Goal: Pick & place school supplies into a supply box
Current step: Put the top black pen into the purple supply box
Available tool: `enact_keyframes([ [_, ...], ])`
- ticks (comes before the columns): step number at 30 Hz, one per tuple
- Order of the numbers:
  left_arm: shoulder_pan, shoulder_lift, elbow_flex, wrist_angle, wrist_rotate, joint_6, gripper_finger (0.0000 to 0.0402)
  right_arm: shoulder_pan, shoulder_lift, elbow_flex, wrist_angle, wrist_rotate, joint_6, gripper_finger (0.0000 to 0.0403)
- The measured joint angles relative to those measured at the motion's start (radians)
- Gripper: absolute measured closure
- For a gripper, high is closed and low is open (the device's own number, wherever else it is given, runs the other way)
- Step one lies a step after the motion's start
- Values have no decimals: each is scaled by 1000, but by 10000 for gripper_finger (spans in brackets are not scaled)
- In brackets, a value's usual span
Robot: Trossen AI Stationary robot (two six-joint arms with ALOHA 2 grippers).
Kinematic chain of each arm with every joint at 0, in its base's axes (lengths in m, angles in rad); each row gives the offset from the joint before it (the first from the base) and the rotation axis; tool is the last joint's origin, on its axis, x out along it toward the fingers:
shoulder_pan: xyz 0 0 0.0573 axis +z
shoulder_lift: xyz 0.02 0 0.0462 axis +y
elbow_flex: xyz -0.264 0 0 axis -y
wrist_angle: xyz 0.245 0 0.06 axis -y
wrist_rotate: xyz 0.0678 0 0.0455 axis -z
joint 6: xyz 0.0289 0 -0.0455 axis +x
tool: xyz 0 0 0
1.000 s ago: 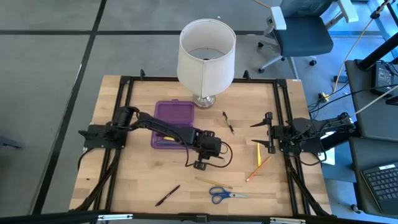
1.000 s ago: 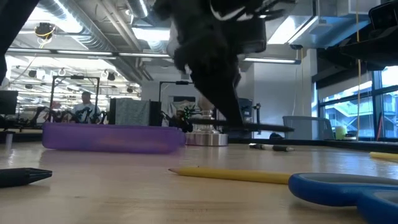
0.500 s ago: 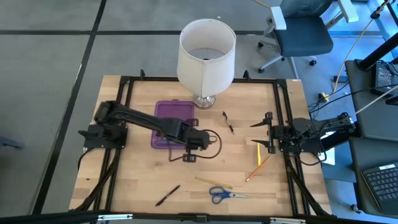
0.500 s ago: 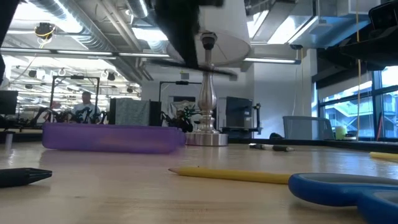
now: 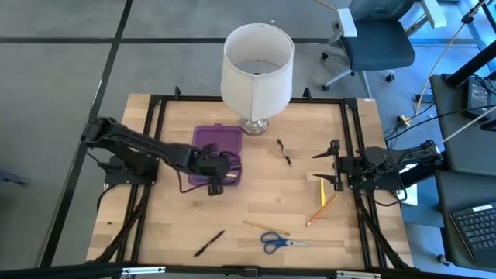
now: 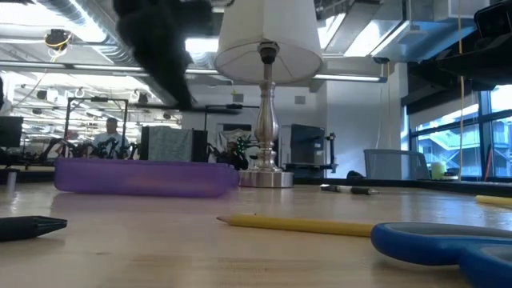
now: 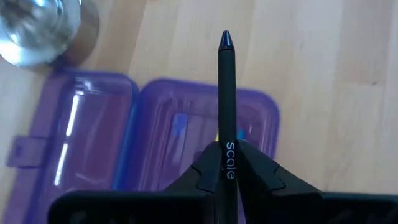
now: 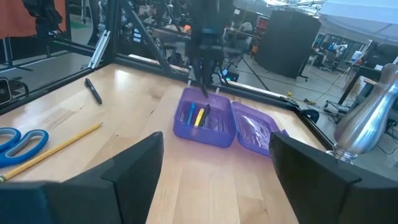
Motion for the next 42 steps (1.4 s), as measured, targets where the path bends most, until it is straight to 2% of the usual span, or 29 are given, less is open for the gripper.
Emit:
enact_keyframes([
  [6, 30, -27, -182, 177, 12, -29, 375, 0, 0, 0, 0, 0, -1, 106],
  [12, 55, -18, -270, 301, 48, -15, 375, 0, 0, 0, 0, 0, -2, 106],
  [19, 63, -18, -275, 310, 34, 48, 371, 0, 0, 0, 0, 0, -2, 106],
  [28, 63, -5, -275, 289, 51, 50, 369, 0, 0, 0, 0, 0, 1, 106],
  [31, 63, 19, -276, 284, 52, 50, 371, 0, 0, 0, 0, 0, 41, 106],
  [37, 62, 61, -276, 286, 78, 71, 362, 0, 0, 0, 32, 0, 222, 106],
  [42, 62, 74, -276, 282, 73, 103, 357, 0, 0, 0, 31, 0, 208, 106],
])
